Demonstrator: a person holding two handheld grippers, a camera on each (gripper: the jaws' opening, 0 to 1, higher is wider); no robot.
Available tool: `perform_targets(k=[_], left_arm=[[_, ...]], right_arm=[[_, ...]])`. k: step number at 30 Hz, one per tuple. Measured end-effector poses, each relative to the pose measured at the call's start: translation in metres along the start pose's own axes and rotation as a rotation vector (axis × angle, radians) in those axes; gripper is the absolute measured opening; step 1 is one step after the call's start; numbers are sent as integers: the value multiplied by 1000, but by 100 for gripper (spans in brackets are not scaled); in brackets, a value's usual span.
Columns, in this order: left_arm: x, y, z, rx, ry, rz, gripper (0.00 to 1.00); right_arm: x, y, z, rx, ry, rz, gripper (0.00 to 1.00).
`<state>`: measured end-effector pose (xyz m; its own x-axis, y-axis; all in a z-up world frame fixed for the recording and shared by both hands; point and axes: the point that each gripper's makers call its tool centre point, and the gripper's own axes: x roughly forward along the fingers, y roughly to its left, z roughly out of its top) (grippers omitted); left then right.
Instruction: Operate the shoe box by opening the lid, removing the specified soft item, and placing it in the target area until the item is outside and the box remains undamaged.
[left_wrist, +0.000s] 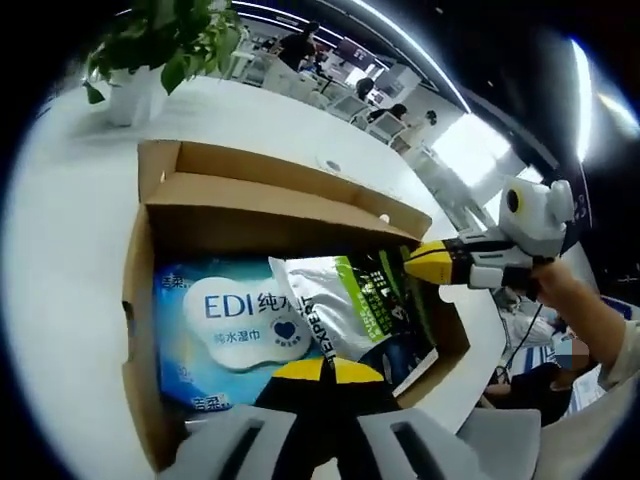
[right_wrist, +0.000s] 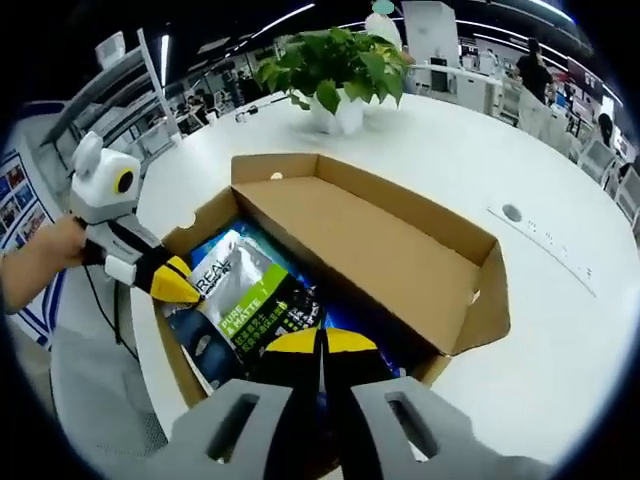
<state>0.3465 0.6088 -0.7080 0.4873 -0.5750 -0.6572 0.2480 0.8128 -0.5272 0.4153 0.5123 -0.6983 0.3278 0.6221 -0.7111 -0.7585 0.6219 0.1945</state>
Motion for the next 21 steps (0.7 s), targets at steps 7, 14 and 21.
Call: perform_targets(k=[7, 14, 21], left_arm=[[-10, -9, 8, 36, -23, 0, 0], [-15, -22, 20, 45, -49, -19, 0], [-12, -39, 30, 75, -64, -29, 0]], right_arm=[[-16, 3, 11, 18, -48, -7, 0], [-31, 0, 16, 22, -74, -22, 0], [-48, -10, 19, 60, -105, -38, 0]])
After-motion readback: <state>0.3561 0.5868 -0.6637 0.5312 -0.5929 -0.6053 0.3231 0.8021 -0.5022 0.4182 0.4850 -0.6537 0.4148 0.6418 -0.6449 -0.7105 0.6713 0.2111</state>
